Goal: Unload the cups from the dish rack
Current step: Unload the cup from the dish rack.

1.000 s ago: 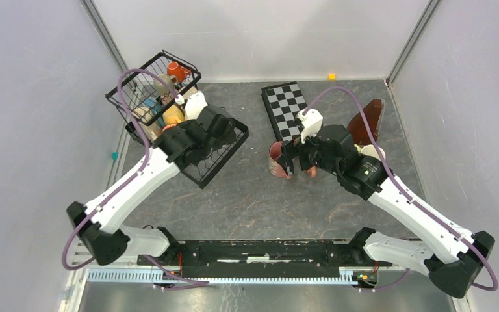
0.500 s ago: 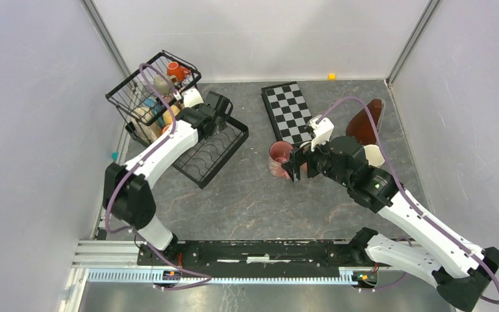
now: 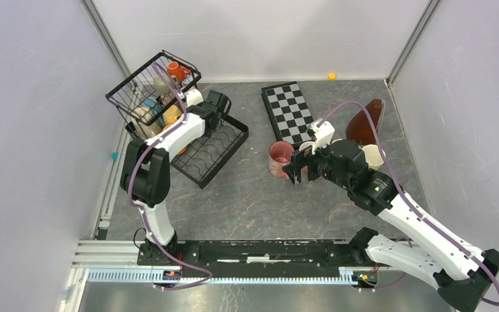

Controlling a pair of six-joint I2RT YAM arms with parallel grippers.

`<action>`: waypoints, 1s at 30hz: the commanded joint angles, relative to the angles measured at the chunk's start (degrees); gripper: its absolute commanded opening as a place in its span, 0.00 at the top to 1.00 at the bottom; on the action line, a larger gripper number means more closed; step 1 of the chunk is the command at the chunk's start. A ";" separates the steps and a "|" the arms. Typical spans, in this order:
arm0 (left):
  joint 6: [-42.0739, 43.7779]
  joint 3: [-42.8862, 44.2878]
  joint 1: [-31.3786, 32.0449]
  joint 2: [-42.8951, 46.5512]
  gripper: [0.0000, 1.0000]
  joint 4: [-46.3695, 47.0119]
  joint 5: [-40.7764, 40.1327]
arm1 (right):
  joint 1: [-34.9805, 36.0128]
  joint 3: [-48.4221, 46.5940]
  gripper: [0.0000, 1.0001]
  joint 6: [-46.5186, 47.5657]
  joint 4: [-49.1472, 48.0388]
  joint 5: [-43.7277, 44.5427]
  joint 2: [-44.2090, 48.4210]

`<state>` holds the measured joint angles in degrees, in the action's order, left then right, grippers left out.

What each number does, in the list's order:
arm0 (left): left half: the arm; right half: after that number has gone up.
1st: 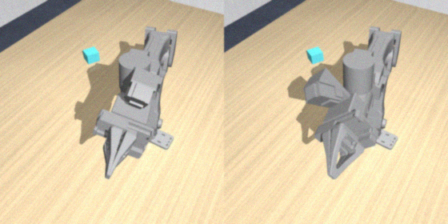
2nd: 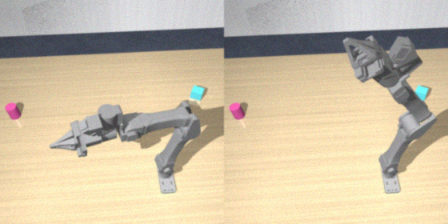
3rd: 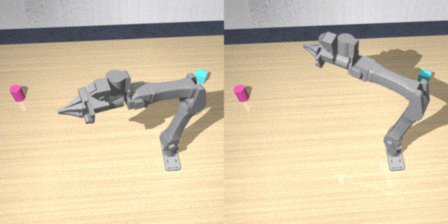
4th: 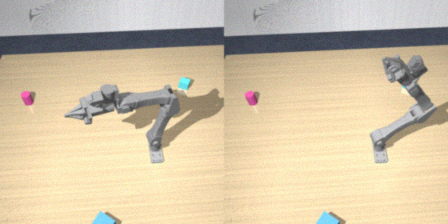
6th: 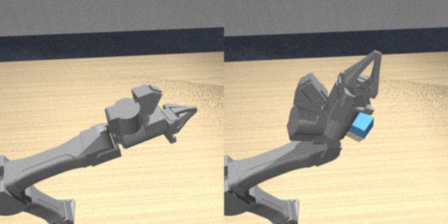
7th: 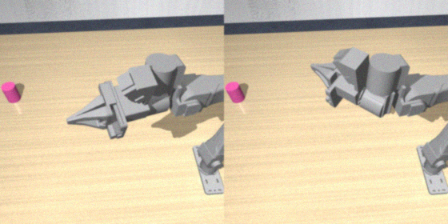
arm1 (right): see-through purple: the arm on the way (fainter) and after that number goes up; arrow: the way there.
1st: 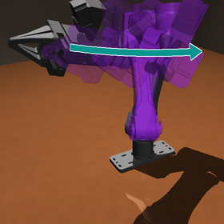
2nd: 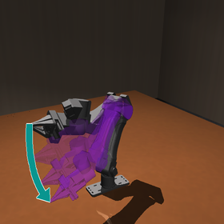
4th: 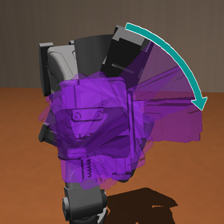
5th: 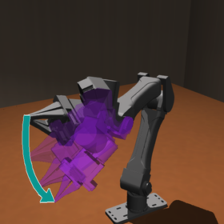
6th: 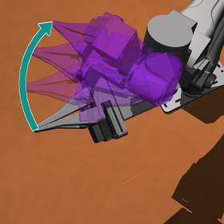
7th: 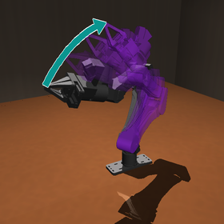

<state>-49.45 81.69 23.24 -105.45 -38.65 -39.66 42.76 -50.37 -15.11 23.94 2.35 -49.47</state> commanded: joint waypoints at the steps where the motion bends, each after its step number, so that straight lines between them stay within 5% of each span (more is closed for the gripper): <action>1: 6.12 1.57 -1.23 -1.91 0.10 7.65 -2.70 | 0.29 0.69 0.02 -0.43 -2.39 0.25 1.04; 20: 8.11 -1.66 -4.43 -5.39 0.33 12.20 -1.51 | 0.28 3.51 0.02 -0.77 -4.17 -0.29 0.47; 30: 12.49 -3.58 -4.38 -4.47 0.34 13.04 -7.83 | 0.30 5.29 0.02 -1.14 -6.13 -1.10 0.43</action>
<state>-41.08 78.13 20.10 -110.13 -28.12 -41.63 42.76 -45.74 -15.62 20.99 1.91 -49.39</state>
